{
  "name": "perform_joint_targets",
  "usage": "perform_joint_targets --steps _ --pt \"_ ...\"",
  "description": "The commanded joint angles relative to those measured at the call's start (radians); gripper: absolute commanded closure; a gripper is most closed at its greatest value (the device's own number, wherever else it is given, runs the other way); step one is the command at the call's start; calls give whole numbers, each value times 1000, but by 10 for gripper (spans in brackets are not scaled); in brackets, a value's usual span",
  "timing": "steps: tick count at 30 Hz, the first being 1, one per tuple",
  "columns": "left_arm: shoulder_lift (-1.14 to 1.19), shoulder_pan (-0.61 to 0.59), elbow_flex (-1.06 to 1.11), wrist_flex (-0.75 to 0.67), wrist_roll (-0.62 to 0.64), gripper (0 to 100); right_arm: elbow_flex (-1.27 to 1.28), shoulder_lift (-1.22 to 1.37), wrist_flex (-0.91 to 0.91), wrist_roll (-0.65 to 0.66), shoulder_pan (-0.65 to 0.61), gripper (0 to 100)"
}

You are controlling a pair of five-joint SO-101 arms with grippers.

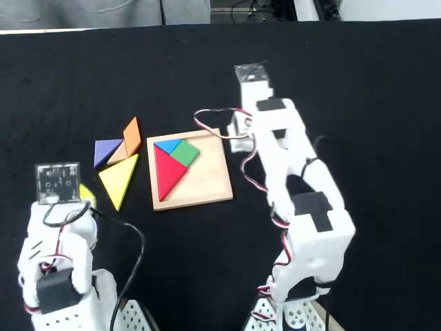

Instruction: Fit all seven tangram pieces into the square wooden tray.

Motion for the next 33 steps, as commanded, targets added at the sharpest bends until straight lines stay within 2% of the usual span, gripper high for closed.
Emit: perform_joint_targets --steps 1,4,8,12,22,24,27,33 --pt "279 105 -278 34 -5 885 18 -54 -89 -11 34 988" --pt "595 120 -453 32 -21 884 21 -39 -98 -11 32 988" --pt "970 111 -696 43 -160 884 19 -28 -100 -3 32 988" --pt "1200 113 -825 12 -290 880 24 -25 -130 -3 35 988" --pt "1600 91 -860 -361 -310 880 25 -24 -137 9 32 988" --pt "1668 88 -868 -370 -325 860 25 -24 -137 9 32 988" --pt "1748 81 -881 -384 -385 760 25 -24 -137 9 31 987" --pt "1892 77 -1012 -459 -377 763 25 -24 -137 9 31 987"
